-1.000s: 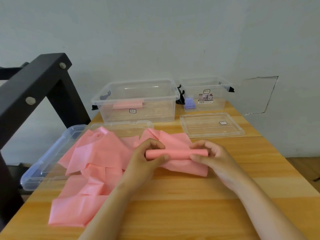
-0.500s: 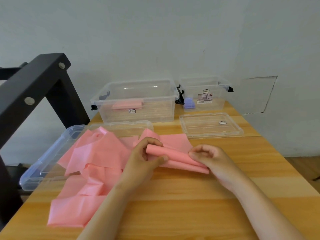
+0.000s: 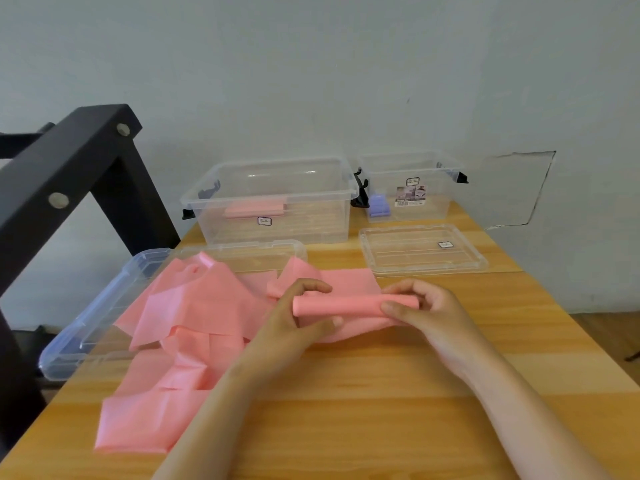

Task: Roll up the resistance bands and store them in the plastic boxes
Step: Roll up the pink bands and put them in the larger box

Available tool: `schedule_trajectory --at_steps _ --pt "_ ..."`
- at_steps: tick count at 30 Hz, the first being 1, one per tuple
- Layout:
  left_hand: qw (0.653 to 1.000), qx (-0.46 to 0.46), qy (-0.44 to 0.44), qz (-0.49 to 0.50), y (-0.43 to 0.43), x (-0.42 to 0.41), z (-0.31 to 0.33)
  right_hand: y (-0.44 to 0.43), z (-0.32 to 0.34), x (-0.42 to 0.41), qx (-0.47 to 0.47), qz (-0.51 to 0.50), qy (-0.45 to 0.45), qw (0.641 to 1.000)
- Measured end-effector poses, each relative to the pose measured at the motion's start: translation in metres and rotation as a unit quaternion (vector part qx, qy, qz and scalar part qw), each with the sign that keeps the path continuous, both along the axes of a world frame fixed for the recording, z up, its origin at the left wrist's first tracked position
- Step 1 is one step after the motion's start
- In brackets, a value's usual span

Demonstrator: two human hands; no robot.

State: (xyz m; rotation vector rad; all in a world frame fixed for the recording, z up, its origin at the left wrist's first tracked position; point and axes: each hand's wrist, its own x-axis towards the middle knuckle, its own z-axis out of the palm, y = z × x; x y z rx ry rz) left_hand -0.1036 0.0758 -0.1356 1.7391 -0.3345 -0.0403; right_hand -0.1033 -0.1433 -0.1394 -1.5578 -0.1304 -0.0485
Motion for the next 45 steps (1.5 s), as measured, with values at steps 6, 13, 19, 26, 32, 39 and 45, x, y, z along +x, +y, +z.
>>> schedule_trajectory --at_steps 6,13,19,26,32,39,45 --pt "0.997 -0.024 -0.040 0.058 -0.0031 0.0020 0.0016 -0.0013 0.0035 -0.0028 0.011 0.018 -0.009 1.000" --pt "0.998 -0.024 -0.027 0.059 -0.0002 0.0022 0.0015 0.0018 0.0044 -0.0048 -0.008 0.025 -0.018 0.999" --pt "0.996 -0.074 -0.030 0.025 0.0033 0.0064 -0.0016 0.0012 0.0027 -0.0031 0.011 0.018 -0.007 1.000" --pt "0.999 0.026 -0.004 0.027 0.0026 0.0046 -0.0019 -0.0008 0.0022 -0.0022 0.009 0.001 -0.020 1.000" --pt "0.996 -0.082 -0.010 0.035 -0.0001 0.0022 0.0031 0.0031 -0.0014 -0.0009 -0.033 0.004 0.026 0.999" --pt "0.999 0.010 -0.006 0.036 -0.0006 0.0033 0.0003 -0.0021 0.0039 -0.0039 -0.005 0.023 0.003 1.000" --pt "0.997 -0.060 -0.010 0.051 -0.0043 0.0027 0.0033 0.0049 -0.0002 -0.0025 -0.033 -0.011 0.001 0.999"
